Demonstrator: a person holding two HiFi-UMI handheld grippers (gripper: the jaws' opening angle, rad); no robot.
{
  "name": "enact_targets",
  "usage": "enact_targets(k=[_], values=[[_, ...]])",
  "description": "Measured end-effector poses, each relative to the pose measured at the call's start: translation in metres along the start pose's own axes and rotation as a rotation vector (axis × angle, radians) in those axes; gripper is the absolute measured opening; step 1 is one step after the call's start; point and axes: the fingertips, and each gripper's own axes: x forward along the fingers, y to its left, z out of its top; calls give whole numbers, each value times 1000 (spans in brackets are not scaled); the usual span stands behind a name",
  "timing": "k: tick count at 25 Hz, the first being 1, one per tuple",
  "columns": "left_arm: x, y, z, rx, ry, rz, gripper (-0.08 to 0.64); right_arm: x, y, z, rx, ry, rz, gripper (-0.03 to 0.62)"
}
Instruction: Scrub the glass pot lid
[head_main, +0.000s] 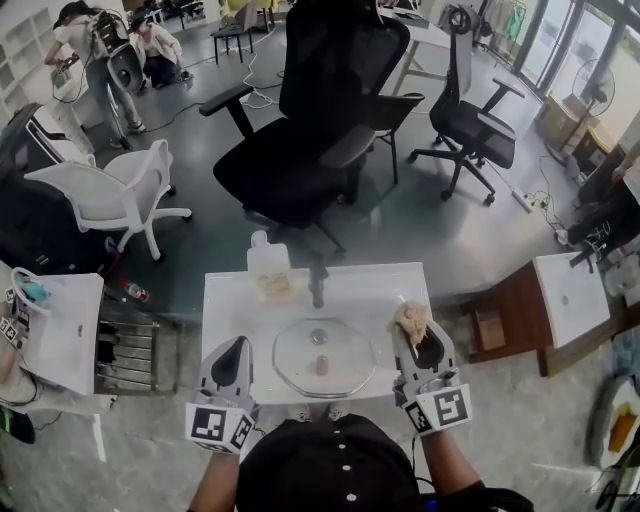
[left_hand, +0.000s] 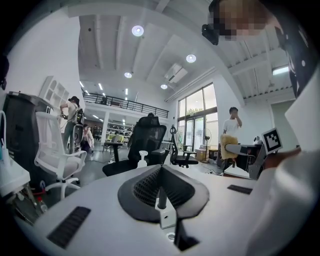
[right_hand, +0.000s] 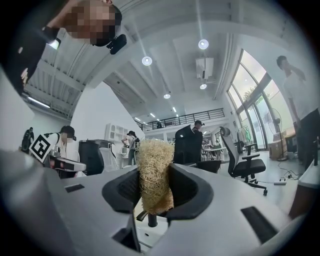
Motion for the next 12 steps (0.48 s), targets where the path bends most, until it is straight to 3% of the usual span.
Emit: enact_targets(k=[12], values=[[4, -3, 1, 5, -1, -6, 25, 5, 7, 3, -20, -9, 19, 147]])
